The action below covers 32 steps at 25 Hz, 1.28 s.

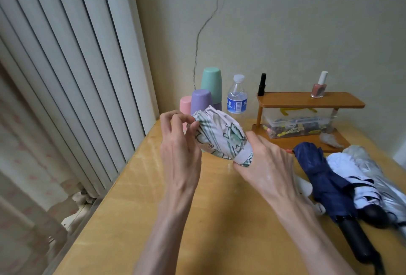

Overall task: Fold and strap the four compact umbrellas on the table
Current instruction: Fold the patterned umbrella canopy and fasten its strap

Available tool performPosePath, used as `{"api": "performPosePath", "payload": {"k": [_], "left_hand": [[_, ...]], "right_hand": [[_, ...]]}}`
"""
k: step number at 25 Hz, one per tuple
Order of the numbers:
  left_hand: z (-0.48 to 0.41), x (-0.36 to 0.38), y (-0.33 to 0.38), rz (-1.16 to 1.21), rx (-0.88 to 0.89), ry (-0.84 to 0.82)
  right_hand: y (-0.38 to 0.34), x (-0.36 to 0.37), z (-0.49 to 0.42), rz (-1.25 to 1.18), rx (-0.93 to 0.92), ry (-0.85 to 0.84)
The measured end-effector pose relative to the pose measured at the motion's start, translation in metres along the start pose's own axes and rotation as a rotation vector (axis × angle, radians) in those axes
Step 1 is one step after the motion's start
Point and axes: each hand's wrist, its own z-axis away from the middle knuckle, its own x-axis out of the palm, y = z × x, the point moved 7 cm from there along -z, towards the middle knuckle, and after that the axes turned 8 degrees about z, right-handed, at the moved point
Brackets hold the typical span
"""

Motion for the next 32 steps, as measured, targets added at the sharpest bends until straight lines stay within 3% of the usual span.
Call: {"api": "performPosePath", "payload": {"k": [3, 8, 10, 13, 17, 22, 26, 28, 32], "left_hand": [[0.0, 0.004, -0.007, 0.113, -0.158, -0.093], [0.0, 0.013, -0.01, 0.011, -0.108, -0.181], [0.0, 0.011, -0.019, 0.129, -0.209, -0.15], [0.005, 0.015, -0.026, 0.457, -0.512, -0.147], [0.011, 0.027, -0.026, 0.656, -0.605, -0.182], [0.013, 0.024, -0.032, 0.701, -0.531, -0.164], [0.016, 0.029, -0.028, 0.771, -0.509, -0.314], [0.015, 0.03, -0.022, 0.739, -0.513, -0.374], [0.0, 0.008, -0.024, 0.398, -0.413, -0.25]], "right_hand": [[0.004, 0.005, 0.005, 0.007, 0.013, -0.008], [0.001, 0.014, 0.013, 0.015, -0.008, 0.013], [0.0, 0.016, 0.013, 0.017, 0.001, 0.02], [0.006, 0.012, 0.011, 0.033, 0.039, 0.035], [0.007, 0.013, 0.006, 0.015, 0.076, -0.032], [-0.005, 0.029, 0.007, -0.368, 0.051, -0.415], [0.007, 0.026, 0.006, -0.724, 0.165, -0.607], [0.008, 0.02, 0.005, -0.677, 0.151, -0.584], [0.007, 0.013, 0.003, -0.338, 0.044, -0.367]]}}
